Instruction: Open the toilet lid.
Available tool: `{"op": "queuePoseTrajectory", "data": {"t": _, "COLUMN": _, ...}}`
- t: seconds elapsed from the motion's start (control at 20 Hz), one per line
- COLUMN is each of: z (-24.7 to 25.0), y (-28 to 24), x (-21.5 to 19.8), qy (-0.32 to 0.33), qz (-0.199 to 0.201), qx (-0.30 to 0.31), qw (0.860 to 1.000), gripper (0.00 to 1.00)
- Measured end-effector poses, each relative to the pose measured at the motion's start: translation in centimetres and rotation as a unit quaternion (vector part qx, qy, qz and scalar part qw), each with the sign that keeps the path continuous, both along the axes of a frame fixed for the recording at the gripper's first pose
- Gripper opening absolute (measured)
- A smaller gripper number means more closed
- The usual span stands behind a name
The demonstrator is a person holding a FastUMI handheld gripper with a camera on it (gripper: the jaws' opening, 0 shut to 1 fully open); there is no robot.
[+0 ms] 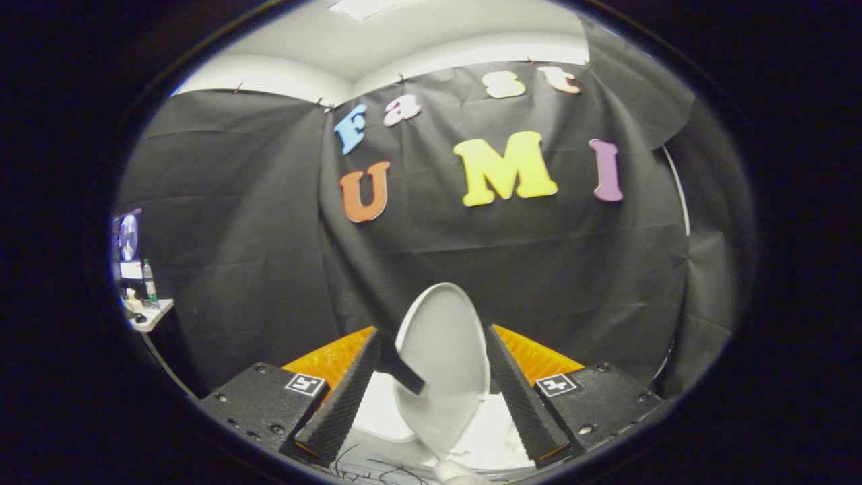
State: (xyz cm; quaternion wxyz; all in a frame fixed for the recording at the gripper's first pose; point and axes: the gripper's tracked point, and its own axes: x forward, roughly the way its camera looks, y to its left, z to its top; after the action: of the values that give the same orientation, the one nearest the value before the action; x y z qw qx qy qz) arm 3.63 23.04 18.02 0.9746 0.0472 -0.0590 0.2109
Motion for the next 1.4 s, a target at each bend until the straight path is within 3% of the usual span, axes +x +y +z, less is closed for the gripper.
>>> {"op": "queuePoseTrajectory", "data": {"t": 0.5, "z": -5.1, "y": -16.9, "x": 1.6, "qy": 0.001, "qz": -0.135, "qx": -0.009, "qw": 0.991, "gripper": 0.99}}
{"op": "queuePoseTrajectory", "data": {"t": 1.0, "z": -14.6, "y": -24.6, "x": 0.3, "qy": 0.056, "qz": -0.188, "qx": -0.013, "qw": 0.980, "gripper": 0.99}}
{"op": "queuePoseTrajectory", "data": {"t": 1.4, "z": -17.1, "y": -26.6, "x": -0.5, "qy": 0.073, "qz": -0.209, "qx": -0.019, "qw": 0.975, "gripper": 0.99}}
